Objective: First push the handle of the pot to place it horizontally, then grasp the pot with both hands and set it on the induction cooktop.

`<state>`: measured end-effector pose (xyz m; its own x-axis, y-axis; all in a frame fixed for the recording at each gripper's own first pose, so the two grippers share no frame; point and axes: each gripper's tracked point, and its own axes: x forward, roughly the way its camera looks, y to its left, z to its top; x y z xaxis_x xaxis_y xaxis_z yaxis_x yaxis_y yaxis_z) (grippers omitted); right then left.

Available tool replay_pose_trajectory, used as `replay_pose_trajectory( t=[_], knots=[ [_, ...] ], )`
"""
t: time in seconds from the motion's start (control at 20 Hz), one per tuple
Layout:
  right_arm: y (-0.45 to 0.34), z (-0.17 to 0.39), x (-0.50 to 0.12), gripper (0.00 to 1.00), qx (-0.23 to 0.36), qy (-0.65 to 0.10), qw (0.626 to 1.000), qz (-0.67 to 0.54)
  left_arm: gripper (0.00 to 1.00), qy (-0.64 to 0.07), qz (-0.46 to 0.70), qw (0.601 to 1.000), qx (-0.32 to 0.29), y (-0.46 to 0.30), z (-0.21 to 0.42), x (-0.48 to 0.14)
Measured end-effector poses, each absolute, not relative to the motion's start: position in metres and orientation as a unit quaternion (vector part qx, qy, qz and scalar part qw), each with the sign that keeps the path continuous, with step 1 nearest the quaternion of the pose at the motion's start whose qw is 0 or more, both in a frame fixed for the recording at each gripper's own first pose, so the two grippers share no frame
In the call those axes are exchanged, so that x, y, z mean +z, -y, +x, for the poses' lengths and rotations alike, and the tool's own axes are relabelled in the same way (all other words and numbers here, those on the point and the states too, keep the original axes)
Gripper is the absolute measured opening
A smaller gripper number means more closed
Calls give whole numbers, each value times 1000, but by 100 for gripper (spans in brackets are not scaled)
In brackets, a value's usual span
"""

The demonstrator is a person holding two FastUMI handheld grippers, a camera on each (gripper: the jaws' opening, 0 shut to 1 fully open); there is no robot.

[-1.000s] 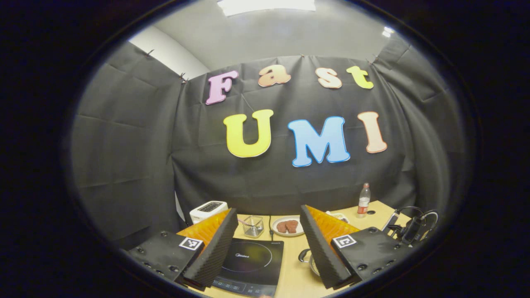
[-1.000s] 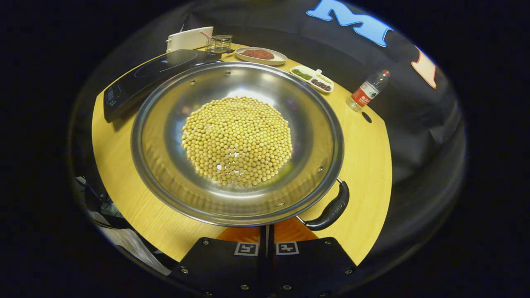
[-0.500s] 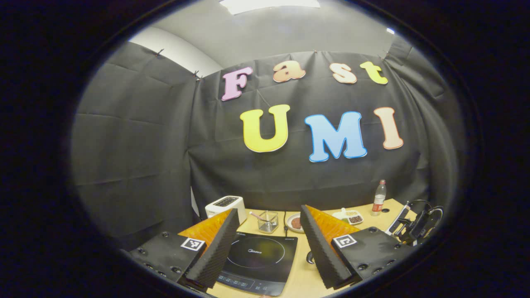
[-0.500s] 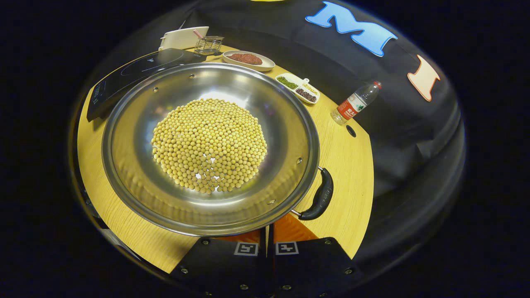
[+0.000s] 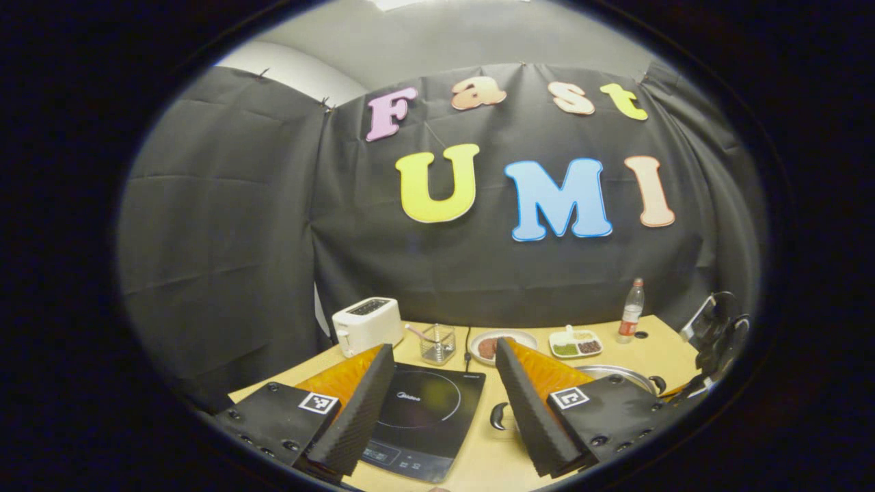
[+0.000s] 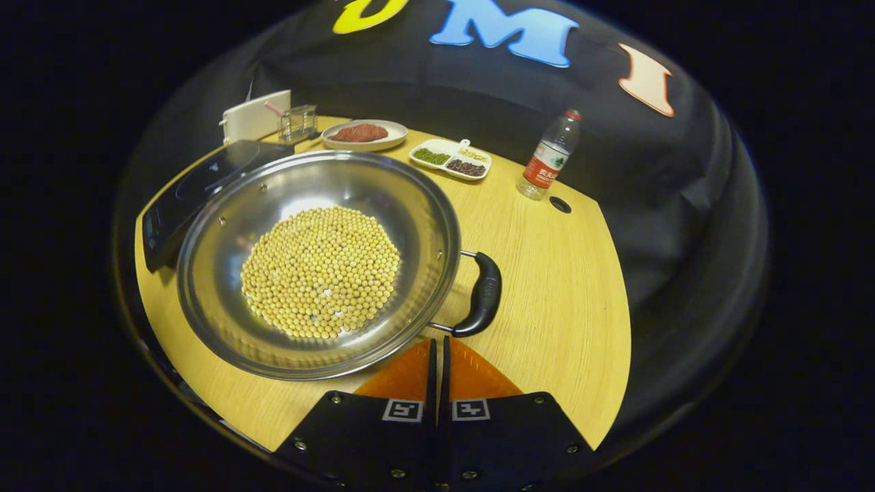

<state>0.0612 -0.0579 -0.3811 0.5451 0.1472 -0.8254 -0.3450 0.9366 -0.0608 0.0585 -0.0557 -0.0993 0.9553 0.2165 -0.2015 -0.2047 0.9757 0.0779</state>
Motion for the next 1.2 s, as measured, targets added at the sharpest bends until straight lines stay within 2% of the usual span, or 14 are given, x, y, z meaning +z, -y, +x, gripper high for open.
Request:
replay_pose_trajectory(
  t=[0.1, 0.15, 0.2, 0.3, 0.35, 0.45, 0.5, 0.55, 0.6, 0.95, 1.0, 1.2],
  knots=[
    [67, 64, -371, 14, 133, -443, 884, -65, 100, -118, 22, 987, 108, 62, 67, -114],
    [68, 63, -367, 31, 132, -437, 888, -45, 100, -127, 19, 986, 106, 67, 70, -123],
    [71, 64, -363, 42, 129, -430, 893, -28, 100, -138, 17, 985, 101, 71, 74, -133],
    [73, 68, -356, 75, 123, -417, 901, 8, 100, -161, 17, 983, 88, 81, 81, -153],
    [71, 70, -355, 99, 120, -412, 903, 24, 97, -172, 18, 982, 80, 86, 84, -162],
    [70, 71, -355, 100, 111, -414, 902, 43, 100, -199, 20, 978, 62, 96, 90, -186],
    [70, 73, -356, 100, 107, -416, 902, 48, 97, -213, 18, 975, 52, 102, 93, -200],
    [67, 74, -356, 100, 106, -417, 901, 52, 100, -227, 15, 973, 42, 108, 97, -211],
    [64, 75, -355, 100, 104, -417, 901, 55, 97, -242, 11, 970, 32, 114, 102, -223],
    [45, 90, -354, 100, 74, -416, 904, 64, 97, -318, 25, 947, -33, 133, 132, -291],
    [43, 93, -356, 100, 70, -418, 904, 62, 100, -329, 23, 943, -37, 133, 135, -300],
    [37, 101, -361, 100, 54, -422, 903, 50, 98, -359, 17, 932, -51, 130, 143, -325]
  ],
)
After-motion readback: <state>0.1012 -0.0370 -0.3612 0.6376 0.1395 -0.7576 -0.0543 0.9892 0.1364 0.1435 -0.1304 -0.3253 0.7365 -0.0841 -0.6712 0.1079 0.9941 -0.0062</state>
